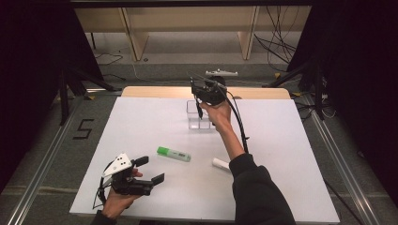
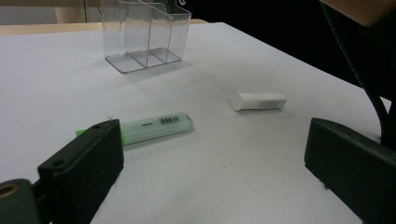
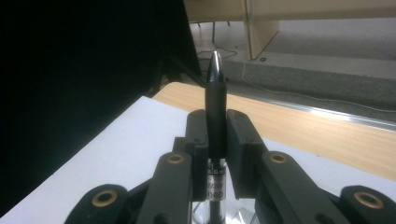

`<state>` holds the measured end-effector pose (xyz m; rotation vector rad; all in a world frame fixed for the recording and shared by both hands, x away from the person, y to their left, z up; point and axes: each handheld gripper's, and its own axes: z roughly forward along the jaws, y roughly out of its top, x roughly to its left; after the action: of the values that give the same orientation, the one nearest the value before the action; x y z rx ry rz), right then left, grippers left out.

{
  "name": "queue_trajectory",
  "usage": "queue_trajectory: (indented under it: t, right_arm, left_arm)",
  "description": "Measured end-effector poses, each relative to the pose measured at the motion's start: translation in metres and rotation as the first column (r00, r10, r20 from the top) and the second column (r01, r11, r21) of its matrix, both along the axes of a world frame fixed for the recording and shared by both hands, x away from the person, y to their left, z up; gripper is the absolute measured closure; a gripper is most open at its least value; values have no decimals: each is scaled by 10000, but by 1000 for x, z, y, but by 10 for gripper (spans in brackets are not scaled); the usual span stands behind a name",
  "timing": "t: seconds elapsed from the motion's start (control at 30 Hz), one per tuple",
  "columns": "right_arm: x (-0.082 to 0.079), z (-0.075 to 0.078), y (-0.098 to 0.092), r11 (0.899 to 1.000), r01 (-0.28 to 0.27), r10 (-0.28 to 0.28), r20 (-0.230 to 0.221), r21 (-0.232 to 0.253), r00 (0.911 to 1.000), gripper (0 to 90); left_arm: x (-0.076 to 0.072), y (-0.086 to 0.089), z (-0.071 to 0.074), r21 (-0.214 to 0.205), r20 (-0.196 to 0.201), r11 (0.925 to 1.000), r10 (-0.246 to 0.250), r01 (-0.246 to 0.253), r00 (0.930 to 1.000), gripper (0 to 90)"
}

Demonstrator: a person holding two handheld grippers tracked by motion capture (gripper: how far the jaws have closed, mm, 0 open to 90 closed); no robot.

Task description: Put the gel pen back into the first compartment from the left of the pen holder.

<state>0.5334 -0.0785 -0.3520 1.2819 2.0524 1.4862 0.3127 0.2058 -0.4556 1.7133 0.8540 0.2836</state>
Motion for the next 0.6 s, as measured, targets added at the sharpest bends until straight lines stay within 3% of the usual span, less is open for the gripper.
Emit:
queue_trajectory:
  t: [0.6]
  right_arm:
    - [19,9,5,9986,534,-533,227,-20,9983,802]
  left_arm:
    - [0,0,0,23,1,10000,-85,85,10000,41]
